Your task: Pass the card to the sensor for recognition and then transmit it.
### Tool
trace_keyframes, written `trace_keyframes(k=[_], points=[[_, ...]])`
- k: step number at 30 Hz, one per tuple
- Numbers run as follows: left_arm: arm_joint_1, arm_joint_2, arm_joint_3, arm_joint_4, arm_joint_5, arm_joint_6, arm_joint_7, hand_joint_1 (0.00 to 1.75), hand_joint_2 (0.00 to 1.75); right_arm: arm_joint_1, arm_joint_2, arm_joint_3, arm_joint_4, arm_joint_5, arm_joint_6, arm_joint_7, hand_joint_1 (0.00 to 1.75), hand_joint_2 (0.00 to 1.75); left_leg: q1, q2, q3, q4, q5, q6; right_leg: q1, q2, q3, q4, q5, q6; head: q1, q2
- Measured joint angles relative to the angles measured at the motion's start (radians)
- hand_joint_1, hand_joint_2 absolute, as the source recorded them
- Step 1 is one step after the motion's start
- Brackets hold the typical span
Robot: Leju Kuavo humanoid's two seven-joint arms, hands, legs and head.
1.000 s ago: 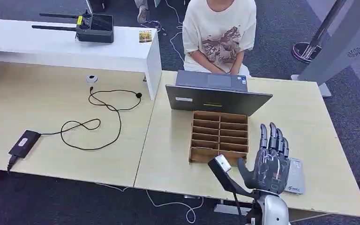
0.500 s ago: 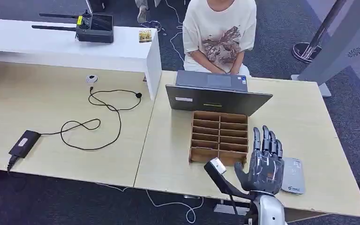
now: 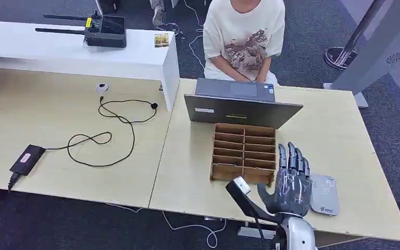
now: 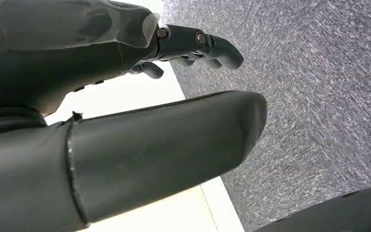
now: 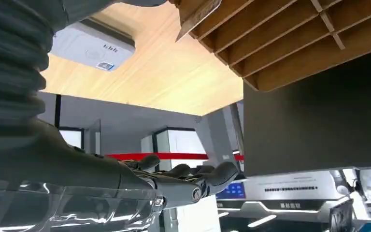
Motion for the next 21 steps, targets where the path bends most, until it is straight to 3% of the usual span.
trace_keyframes(k=[21], points=[[0.000,0.005,-0.005,0.000,-0.014,-0.014,-0.002,0.00,0.00,-0.002,0.000,-0.004,0.040,-0.039,0.001,0.013,0.07,1.75,0.000,0.000,0.000,0.000,0.000,0.000,0.000,0.000,0.000,0.000,0.000,0.000,0.000,0.000]])
